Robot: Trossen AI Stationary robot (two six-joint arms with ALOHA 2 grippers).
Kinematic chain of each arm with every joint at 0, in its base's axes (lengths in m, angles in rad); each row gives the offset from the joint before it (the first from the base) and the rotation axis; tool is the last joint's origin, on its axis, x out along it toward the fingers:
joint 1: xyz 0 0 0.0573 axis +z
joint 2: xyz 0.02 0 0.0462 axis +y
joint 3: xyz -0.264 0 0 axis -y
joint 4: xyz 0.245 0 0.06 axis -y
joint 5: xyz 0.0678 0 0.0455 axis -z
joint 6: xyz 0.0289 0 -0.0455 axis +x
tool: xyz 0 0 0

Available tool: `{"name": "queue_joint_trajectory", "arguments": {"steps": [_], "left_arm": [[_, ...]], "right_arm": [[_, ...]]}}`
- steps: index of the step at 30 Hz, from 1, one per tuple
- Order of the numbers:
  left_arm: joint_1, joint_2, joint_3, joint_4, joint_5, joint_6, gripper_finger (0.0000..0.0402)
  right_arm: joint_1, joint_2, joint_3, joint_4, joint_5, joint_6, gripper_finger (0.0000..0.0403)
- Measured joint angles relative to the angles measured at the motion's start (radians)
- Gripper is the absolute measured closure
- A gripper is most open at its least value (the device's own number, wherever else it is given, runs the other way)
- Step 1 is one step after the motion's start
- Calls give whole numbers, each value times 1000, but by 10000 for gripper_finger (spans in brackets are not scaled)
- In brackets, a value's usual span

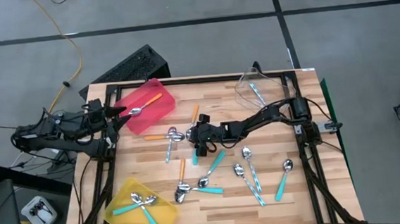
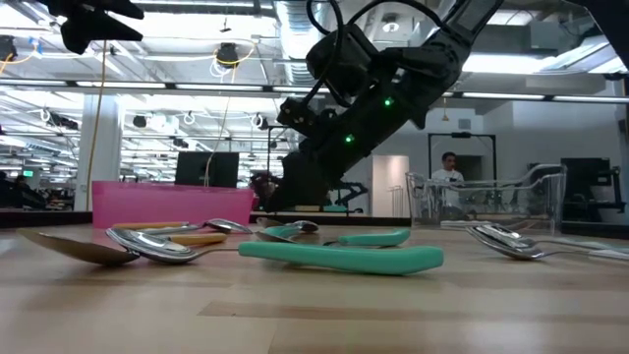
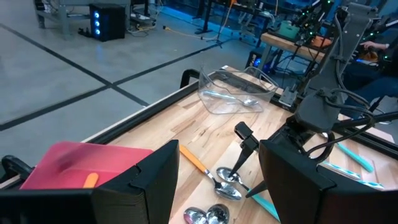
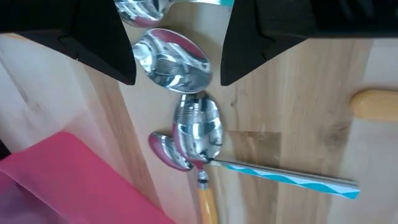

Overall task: Sort silverware by color (type)
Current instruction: Put the orange spoon into the red bin

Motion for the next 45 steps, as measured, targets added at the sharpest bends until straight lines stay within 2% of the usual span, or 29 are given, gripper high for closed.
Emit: {"name": "queue_joint_trajectory", "arguments": {"steps": [16,20,45], "left_arm": [[0,0,0,1,-7,-1,196],[0,0,0,0,-13,-1,196],[0,0,0,1,-18,-2,196]], "right_arm": [[17,37,-3,36,-2,5,143],[24,41,-1,19,46,-20,143],[5,63,30,17,20,6,143]]}}
